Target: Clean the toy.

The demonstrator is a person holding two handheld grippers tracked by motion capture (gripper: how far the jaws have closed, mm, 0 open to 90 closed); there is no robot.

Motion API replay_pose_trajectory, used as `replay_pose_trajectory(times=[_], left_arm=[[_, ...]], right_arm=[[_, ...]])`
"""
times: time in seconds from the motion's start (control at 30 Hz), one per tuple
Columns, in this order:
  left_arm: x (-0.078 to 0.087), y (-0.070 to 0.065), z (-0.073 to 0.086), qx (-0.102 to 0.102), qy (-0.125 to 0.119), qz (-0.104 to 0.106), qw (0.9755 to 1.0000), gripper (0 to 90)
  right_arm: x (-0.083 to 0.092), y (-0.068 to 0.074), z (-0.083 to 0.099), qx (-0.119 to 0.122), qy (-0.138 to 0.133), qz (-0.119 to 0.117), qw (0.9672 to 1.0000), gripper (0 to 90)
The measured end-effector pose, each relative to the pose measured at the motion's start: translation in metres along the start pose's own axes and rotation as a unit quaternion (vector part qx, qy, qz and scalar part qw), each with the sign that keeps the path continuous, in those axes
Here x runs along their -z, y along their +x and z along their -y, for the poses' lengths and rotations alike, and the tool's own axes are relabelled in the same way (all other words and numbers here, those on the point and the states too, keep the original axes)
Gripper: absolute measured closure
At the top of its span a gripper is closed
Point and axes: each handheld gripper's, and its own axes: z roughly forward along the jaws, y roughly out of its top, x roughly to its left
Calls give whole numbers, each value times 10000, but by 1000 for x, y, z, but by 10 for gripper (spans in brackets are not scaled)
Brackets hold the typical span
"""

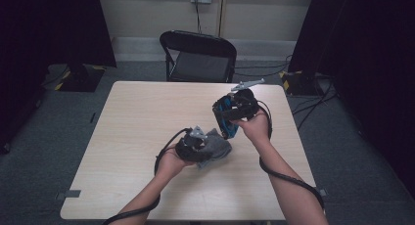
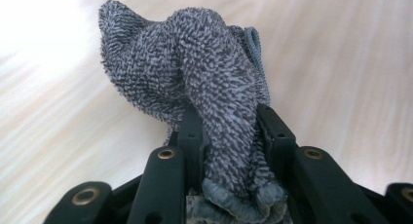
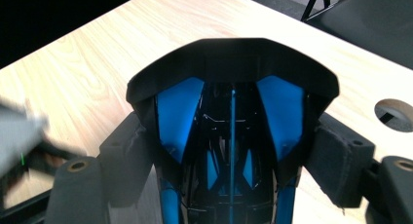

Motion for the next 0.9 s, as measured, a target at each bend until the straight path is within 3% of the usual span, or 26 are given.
replay_pose_trajectory(times=[0.17,0.4,0.63,0.83,0.9], left_arm=[[23,22,-1,217,-179,-296,9992,685],[45,39,-16,243,-380,-559,9974,687],[52,49,-32,315,-520,-683,9958,687],[52,48,-43,358,-681,-669,9948,687],[51,46,-46,285,-645,-662,9953,687]], right_arm=[[-2,0,8,-13,43,-19,10000,256],[-9,4,17,35,153,-136,9998,255],[-10,7,24,65,197,-197,9996,255],[-12,9,32,96,261,-194,9994,255],[-13,9,34,91,266,-203,9994,255]])
